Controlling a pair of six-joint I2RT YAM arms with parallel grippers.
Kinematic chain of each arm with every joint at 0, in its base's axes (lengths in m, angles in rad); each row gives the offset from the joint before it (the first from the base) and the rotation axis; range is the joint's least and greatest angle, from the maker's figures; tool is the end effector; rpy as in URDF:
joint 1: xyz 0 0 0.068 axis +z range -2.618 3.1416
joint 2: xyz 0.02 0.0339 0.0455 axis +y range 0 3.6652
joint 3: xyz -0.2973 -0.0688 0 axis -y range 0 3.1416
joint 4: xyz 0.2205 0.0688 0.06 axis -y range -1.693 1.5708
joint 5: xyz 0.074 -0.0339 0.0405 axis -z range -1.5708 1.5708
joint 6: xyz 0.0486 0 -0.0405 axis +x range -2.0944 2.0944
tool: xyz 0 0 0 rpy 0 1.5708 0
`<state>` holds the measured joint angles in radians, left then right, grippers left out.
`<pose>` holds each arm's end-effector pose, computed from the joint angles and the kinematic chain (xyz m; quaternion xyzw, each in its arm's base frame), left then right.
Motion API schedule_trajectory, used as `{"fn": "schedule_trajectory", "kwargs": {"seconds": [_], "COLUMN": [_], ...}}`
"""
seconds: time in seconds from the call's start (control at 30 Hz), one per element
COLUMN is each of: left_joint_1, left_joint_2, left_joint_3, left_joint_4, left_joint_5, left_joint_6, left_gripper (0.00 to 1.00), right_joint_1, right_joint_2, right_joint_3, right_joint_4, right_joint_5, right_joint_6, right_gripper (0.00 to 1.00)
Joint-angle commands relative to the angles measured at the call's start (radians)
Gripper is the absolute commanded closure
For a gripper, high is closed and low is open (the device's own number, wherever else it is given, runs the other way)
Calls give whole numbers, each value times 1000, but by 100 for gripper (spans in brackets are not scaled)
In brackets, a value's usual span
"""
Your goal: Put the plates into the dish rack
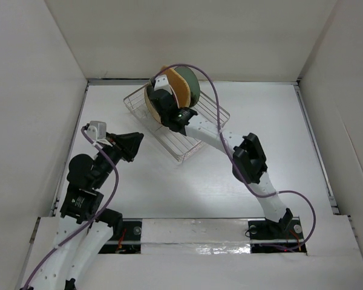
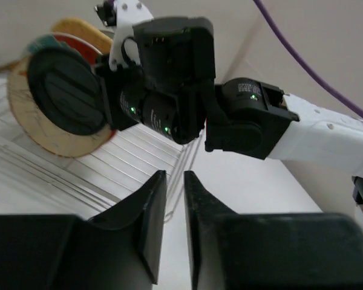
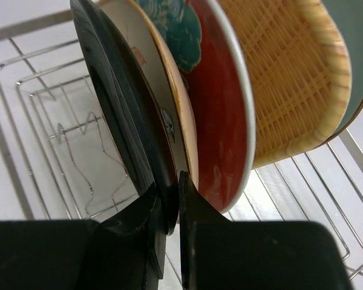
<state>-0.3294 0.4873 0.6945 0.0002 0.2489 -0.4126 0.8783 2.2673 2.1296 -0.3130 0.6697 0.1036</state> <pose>0.0711 -0.0370 0.3817 0.0703 0.6287 -0.3522 0.6897 0.3669 0.3950 0.3219 -0.1406 0.8068 -0.0090 0.5737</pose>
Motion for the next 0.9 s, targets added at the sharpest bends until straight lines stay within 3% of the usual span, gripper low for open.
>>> {"fn": "schedule_trajectory", "kwargs": {"seconds": [0.0, 0.1, 0.5, 0.57, 0.73, 0.87], "left_joint_1": [-20, -33, -33, -33, -33, -33], "left_joint_2": [-50, -73, -59, -58, -61, -62], "left_joint_3": [-2, -45, -59, -59, -62, -64], "left_joint_4": [-46, -9, -8, -8, -9, -9], "left_joint_5": [-160, -206, -234, -235, -241, -273], "left_joint_6": [100, 120, 135, 133, 135, 136], "left_gripper": [80, 73, 71, 71, 71, 70], "right_joint_1": [10, 19, 59, 68, 77, 90], "right_joint_2": [9, 50, 133, 120, 52, -84], "right_joint_3": [105, 122, 40, 14, -36, -103], "right_joint_4": [11, -1, 18, 31, 55, 92], "right_joint_5": [113, 100, 27, 22, 59, 4], "right_joint_6": [-41, -32, 74, 90, 96, 85], "right_gripper": [100, 100, 97, 90, 38, 25]}}
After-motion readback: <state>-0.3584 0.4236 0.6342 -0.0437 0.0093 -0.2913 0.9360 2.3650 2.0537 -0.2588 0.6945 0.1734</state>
